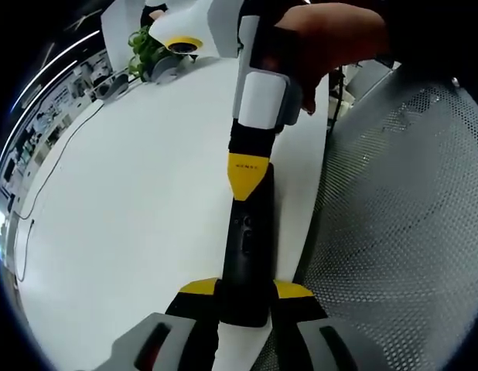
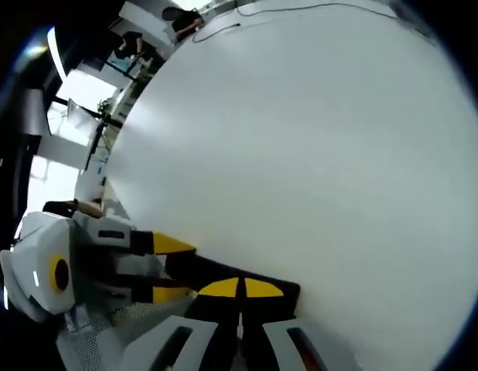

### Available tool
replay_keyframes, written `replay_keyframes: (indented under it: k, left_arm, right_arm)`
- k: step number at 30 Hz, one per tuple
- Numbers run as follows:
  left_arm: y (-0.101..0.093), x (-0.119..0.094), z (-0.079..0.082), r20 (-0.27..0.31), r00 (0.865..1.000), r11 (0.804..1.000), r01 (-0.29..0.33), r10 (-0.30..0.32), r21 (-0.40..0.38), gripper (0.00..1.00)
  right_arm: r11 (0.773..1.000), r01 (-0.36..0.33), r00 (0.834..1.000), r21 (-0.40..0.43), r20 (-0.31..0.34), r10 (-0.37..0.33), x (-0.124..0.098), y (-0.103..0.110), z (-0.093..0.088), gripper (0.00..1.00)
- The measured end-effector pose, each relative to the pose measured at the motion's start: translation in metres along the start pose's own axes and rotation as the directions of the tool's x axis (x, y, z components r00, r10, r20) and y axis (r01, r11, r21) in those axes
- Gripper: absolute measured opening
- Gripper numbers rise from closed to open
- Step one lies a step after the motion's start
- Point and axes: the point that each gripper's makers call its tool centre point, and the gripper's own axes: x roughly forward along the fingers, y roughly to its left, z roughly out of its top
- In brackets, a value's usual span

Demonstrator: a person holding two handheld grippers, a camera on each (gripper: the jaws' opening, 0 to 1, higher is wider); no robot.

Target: Press the specified remote control buttons in sequence, fully releasing each button before pressing the next.

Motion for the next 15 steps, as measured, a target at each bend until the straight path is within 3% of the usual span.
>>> replay_keyframes:
  k: [6,15]
  left_arm:
    - [-0.0001,0.0001,0.0001,0.003,1.000,1.000,-0.002,0.002,0.001,0.25]
    - [0.0000,0.0001,0.0002,0.002,1.000,1.000,-0.004,0.004,0.004,0.25]
  right_arm:
    - [1.000,-0.011,1.000,0.017,-0.002,0.011,-0.0004,-0.0001,0.0004,0.00]
    - [1.000,-0.011,0.998,-0.009,-0.056,0.010,-0.0011,0.0046,-0.0075,0.00]
